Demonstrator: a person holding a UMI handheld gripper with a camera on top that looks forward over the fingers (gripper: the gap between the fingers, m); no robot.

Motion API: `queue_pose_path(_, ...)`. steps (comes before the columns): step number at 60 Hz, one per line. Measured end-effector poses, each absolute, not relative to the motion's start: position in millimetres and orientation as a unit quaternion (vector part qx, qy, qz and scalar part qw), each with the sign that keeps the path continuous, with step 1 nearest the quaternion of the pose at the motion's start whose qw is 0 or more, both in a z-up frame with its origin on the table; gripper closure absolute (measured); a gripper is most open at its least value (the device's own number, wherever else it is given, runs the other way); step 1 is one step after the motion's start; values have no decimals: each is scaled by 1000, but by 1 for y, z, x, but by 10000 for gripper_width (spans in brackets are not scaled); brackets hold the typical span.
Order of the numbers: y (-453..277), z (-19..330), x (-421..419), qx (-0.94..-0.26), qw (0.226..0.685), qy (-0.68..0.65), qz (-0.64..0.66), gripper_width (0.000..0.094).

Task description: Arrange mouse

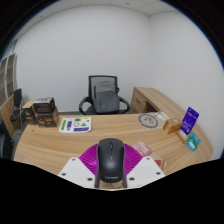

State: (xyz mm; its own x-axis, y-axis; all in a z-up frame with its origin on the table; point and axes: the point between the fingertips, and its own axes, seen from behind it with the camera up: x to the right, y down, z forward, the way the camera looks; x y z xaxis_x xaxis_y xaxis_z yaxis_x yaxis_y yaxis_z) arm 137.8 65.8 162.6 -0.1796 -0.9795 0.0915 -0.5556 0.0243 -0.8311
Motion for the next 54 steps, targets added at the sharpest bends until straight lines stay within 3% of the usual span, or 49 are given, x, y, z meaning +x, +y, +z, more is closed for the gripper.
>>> queue_pose_path(13, -30, 93, 126, -569, 242, 691, -375, 629)
queue_pose_path(26, -49, 7, 116, -584, 229, 701, -340, 623)
queue_pose_path(35, -51, -13, 120, -585, 234, 700, -337, 595)
queue_pose_path(44, -53, -16, 119, -583, 229, 705, -333, 434)
queue_pose_path(46, -57, -16, 117, -580, 223, 709, -333, 297)
queue_pose_path(48, -62, -12, 115, -576, 216, 711, -339, 72)
queue_pose_path(51, -68, -3, 113, -574, 211, 711, -349, 105)
queue_pose_path(54, -67, 10, 108, -568, 215, 714, -348, 72)
